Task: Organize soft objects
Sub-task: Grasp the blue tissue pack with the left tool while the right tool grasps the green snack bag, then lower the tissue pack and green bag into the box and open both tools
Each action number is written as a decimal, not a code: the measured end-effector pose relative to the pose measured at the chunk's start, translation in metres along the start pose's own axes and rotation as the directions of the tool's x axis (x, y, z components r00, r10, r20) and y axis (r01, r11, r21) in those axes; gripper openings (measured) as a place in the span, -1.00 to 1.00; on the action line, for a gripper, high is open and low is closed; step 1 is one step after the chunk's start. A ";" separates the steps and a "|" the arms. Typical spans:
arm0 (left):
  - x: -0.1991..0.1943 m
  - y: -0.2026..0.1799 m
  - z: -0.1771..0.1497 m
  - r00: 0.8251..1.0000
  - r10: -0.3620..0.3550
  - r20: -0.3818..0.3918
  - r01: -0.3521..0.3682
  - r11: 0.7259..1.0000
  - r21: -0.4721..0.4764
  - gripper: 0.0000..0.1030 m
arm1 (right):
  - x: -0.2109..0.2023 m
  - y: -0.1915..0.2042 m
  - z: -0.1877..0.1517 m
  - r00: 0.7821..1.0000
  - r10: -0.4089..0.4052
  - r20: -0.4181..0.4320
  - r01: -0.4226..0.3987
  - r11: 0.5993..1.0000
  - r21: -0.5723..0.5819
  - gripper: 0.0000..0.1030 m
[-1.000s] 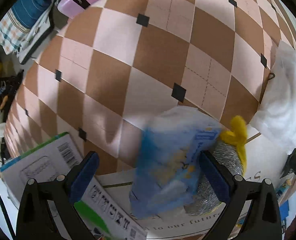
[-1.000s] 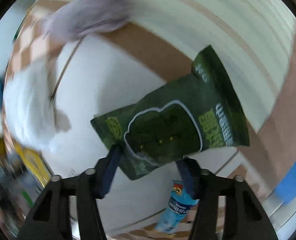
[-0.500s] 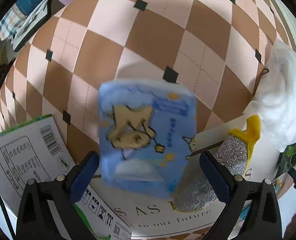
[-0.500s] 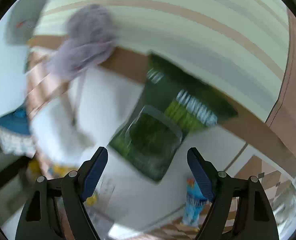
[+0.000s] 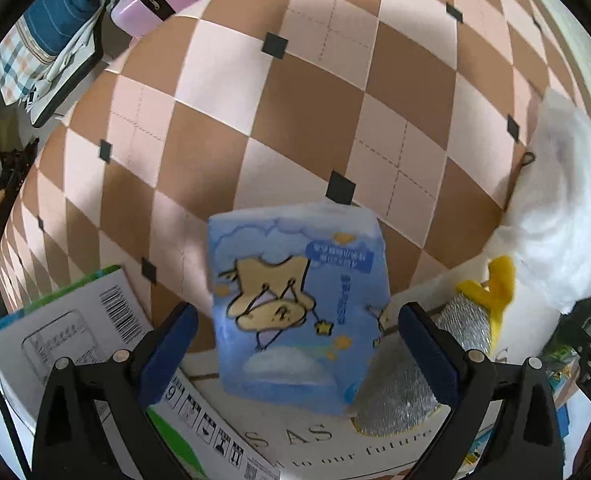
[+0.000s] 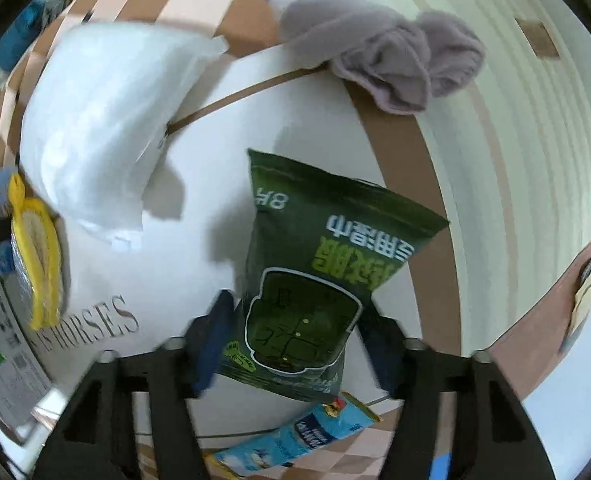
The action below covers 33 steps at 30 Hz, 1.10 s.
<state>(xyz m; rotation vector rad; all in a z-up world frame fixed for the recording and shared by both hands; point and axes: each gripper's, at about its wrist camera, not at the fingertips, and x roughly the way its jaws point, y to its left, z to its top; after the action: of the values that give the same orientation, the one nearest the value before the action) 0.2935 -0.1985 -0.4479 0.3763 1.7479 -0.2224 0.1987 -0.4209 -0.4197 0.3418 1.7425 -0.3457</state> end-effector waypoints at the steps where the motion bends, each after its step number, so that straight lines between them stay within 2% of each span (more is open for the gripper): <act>1: 0.004 -0.002 0.000 1.000 0.004 -0.008 -0.004 1.000 0.003 0.99 | 0.000 -0.007 -0.003 0.999 0.032 0.006 -0.033 0.999 0.030 0.47; 4: 0.008 -0.003 0.000 1.000 0.009 -0.003 -0.009 1.000 0.005 0.99 | 0.002 -0.018 -0.003 0.997 0.078 0.015 -0.079 0.993 0.089 0.47; 6: 0.007 -0.002 0.004 1.000 0.000 0.006 0.000 1.000 -0.006 0.94 | 0.003 -0.025 -0.002 0.997 0.081 0.020 -0.083 0.990 0.113 0.47; 9: 0.008 0.000 -0.001 0.997 -0.072 0.000 0.072 0.997 -0.029 0.50 | 0.009 -0.029 0.000 0.998 0.061 0.013 -0.063 0.986 0.155 0.42; 10: 0.005 -0.001 0.006 0.996 -0.082 -0.020 0.082 0.996 -0.030 0.26 | 0.011 -0.028 0.007 0.999 0.048 0.012 -0.050 0.986 0.159 0.32; 11: 0.002 0.001 0.007 0.997 -0.081 -0.016 0.080 0.996 -0.026 -0.06 | 0.009 -0.028 0.005 0.999 0.024 0.031 -0.028 0.988 0.151 0.08; 13: -0.003 -0.002 0.003 0.997 -0.075 -0.017 0.075 0.997 -0.019 -0.23 | 0.001 -0.019 -0.003 0.999 0.006 0.046 -0.012 0.991 0.135 -0.21; 18: -0.036 0.004 -0.011 0.993 -0.106 0.044 0.107 0.994 -0.029 -0.25 | -0.031 -0.004 -0.028 0.994 0.048 0.094 -0.055 0.996 0.073 -0.27; 22: -0.078 0.022 -0.037 0.979 -0.157 0.128 0.165 0.985 -0.052 -0.25 | -0.078 0.015 -0.065 0.978 0.114 0.173 -0.110 0.993 -0.033 -0.27; 24: -0.102 0.037 -0.064 0.965 -0.193 0.176 0.208 0.976 -0.067 -0.25 | -0.107 0.046 -0.074 0.966 0.174 0.190 -0.157 0.983 -0.097 -0.27; 27: -0.166 0.082 -0.065 0.942 -0.227 0.246 0.263 0.957 -0.123 -0.25 | -0.140 0.091 -0.091 0.948 0.252 0.193 -0.211 0.955 -0.208 -0.27; 29: -0.179 0.111 -0.098 0.934 -0.231 0.272 0.283 0.945 -0.167 -0.25 | -0.162 0.144 -0.094 0.939 0.297 0.174 -0.241 0.929 -0.281 -0.27; 33: -0.175 0.185 -0.148 0.938 -0.188 0.291 0.269 0.925 -0.268 -0.25 | -0.171 0.220 -0.120 0.921 0.369 0.127 -0.291 0.866 -0.406 -0.27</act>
<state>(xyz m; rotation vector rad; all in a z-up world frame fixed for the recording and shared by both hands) 0.2573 0.0020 -0.2353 -0.0847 1.5313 -0.1585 0.2146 -0.1775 -0.2386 0.3051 1.4757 0.2059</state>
